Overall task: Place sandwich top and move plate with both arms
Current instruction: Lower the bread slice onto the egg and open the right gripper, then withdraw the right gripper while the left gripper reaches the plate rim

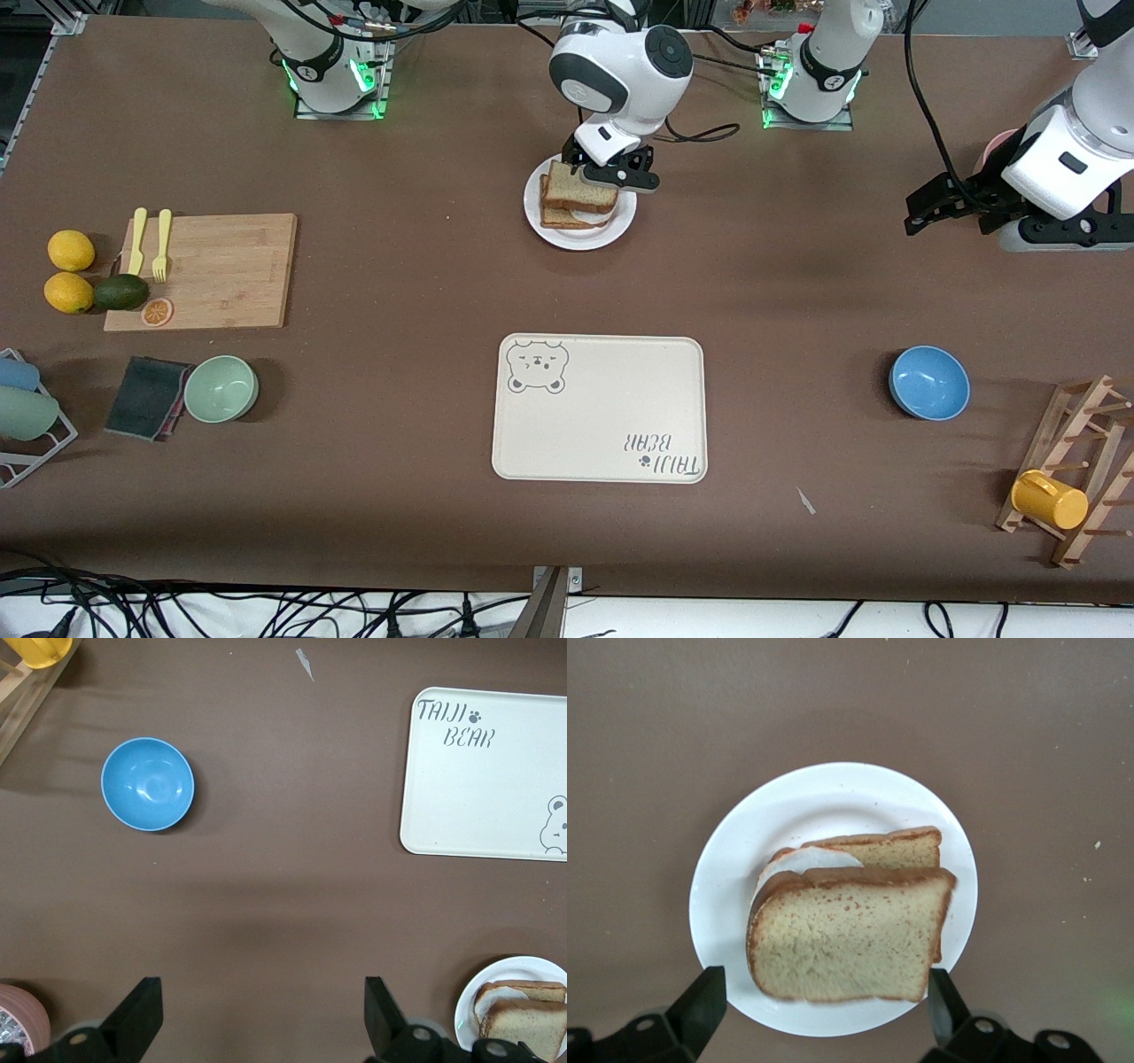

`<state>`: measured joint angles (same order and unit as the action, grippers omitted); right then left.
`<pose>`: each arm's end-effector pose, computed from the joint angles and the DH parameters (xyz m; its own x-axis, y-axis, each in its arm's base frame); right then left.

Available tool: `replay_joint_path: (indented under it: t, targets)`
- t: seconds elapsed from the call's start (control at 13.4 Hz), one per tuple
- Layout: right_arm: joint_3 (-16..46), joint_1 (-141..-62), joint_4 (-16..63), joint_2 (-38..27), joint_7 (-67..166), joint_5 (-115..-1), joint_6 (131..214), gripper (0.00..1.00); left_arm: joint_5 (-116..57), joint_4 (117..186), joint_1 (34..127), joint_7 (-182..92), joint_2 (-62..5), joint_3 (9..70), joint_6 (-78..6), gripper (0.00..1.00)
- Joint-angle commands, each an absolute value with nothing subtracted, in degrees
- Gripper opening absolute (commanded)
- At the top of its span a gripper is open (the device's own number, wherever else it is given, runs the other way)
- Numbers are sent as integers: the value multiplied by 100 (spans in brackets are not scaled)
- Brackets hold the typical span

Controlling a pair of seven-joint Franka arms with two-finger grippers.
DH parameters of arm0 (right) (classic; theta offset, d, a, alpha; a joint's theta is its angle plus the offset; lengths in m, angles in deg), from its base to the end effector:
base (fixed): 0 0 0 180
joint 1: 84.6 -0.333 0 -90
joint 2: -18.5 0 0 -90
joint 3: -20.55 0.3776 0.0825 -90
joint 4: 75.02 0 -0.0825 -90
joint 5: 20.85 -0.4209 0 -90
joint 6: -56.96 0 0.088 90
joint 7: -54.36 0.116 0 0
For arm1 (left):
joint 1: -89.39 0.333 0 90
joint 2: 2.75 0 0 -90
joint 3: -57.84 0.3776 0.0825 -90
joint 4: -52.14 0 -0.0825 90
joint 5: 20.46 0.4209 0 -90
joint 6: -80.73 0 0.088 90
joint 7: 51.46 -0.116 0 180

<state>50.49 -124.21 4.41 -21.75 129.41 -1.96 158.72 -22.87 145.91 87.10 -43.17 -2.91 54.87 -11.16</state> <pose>0.3746 0.6675 0.3404 0.9941 -0.0686 -0.0837 -0.0505 -0.9782 0.2012 0.5900 -0.0590 0.6449 0.9977 0.0542 -0.0413 0.0557 -0.9978 0.0365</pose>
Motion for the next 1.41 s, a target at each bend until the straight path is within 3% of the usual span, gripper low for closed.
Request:
replay_joint_path:
  t: [0.0, 0.15, 0.45, 0.59, 0.97, 1.34]
  targets:
    - [4720, -12353, 679, -1388, 12661, -616, 15839, 100, -2090, 14398, 8684, -4302, -372, 5477, -979, 100]
    - [4552, -12135, 917, -825, 12582, -1089, 15979, 100, -2108, 14398, 8702, -4301, -380, 5477, -979, 100]
    - [4516, -10888, 1954, 704, 11451, -2049, 16067, 100, -2109, 14407, 8623, -4302, -686, 5468, -953, 100]
    - [4290, -10482, 2375, 1206, 11228, -2268, 16076, 100, -2169, 14398, 8587, -4319, -811, 5406, -568, 100]
    - [2612, -10464, 2773, 1813, 10201, -2613, 15866, 100, -3292, 14495, 8570, -4363, -1302, 5380, 206, 100]
    - [1267, -10385, 2949, 2420, 8157, -2525, 15619, 100, -4592, 14713, 8561, -4564, -2313, 5056, -291, 100]
